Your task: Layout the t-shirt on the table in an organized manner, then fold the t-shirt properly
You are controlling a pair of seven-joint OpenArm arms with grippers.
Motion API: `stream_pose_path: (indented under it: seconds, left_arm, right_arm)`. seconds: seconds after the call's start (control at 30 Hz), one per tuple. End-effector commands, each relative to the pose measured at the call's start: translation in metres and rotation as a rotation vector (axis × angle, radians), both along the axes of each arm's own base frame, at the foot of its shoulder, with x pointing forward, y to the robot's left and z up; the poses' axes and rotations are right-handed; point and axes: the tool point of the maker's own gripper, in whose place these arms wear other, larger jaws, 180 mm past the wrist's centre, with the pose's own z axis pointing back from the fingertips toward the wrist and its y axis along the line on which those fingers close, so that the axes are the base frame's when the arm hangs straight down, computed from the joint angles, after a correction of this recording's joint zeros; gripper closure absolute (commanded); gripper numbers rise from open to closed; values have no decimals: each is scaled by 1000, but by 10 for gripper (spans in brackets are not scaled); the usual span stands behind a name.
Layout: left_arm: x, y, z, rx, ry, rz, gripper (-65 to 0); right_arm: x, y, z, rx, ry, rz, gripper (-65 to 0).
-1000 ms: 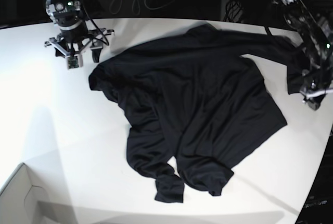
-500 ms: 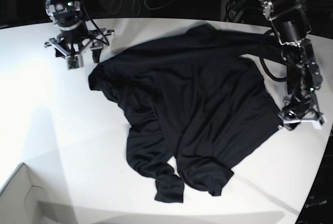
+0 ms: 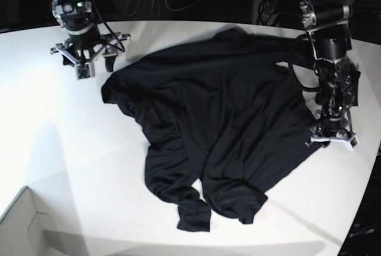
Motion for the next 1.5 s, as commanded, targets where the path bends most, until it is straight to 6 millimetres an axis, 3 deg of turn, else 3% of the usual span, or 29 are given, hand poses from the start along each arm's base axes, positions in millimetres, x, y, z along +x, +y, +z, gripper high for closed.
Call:
stream_pose_path:
  seconds: [0.0,0.07,0.1,0.3,0.4,0.53,0.67,1.03,1.3,1.47]
  left_arm:
    - [7,2,8,-6,-9,-3,-111]
    - [5,2,7,-8,-7,-1,-16]
    - [4,2,5,-13,-1,-2,0]
    - [-8,13,20,43,-34,-12,0]
    - [-11,14,30,68,-59,-20,-1]
    - [-12,14,31,74,-61,-22,-1]
    - [-17,14,27,74,-48,-23,-1]
    - [-22,14,22,74,-38,-23,-1]
    - [-37,19,11,73,-11,-10,-1]
    - [-54,43,11,51,-21,79,-1]
  right_arm:
    - [10,1,17,0,-64,10,-365]
    - [13,2,19,2,-73,13,-366]
    - [15,5,20,5,-78,28,-366]
    - [25,30,25,37,-89,169,-368]
    - [33,43,27,72,-105,181,-414]
    - [36,43,18,80,-86,175,-444]
    - [41,55,5,96,-59,206,-444]
    - [50,54,-9,103,-32,197,-436]
    - [55,53,-11,101,-32,196,-243]
    - [57,50,-7,94,-43,193,-13]
